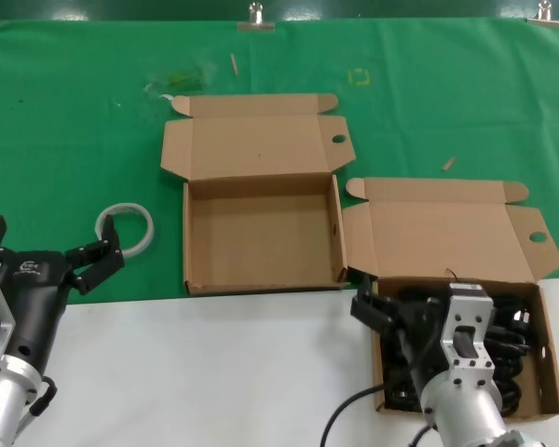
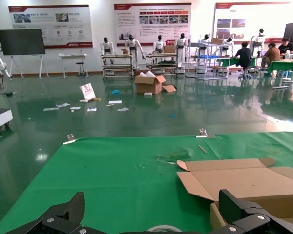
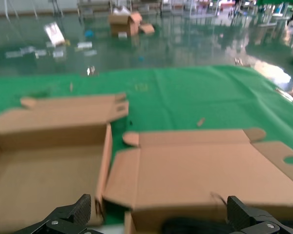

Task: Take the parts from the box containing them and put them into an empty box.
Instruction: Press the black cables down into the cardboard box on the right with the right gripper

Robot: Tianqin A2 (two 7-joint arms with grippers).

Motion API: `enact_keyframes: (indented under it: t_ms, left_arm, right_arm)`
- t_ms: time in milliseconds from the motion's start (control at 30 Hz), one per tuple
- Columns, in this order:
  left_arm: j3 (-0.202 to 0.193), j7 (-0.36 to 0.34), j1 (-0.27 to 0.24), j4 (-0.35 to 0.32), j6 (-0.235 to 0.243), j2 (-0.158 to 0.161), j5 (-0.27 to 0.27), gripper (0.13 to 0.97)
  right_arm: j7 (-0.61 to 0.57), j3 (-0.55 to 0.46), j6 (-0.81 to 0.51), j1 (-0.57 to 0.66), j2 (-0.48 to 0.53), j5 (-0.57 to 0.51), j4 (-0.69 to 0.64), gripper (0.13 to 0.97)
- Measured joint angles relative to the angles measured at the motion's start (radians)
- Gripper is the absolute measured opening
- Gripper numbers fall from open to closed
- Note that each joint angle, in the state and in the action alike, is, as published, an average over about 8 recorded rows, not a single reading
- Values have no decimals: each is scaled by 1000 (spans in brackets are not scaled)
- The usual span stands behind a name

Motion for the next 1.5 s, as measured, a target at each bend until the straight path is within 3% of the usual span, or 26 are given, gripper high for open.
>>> enact_keyframes:
  t_ms: [433, 833, 1167, 1500]
  left_arm:
    - [0, 0, 0, 0, 0, 0, 0, 965]
    - [0, 0, 0, 0, 0, 0, 0, 965]
    - [0, 0, 0, 0, 0, 0, 0, 965]
    - [0, 0, 0, 0, 0, 0, 0, 965]
  right_arm:
    - [-471, 5, 359, -62, 0, 185, 165, 966]
    - [-773, 54, 525, -59, 0, 233, 245, 966]
    - [-959, 88, 569, -13, 0, 304, 205, 966]
    - [-1059, 107, 551, 38, 0, 354, 140, 954]
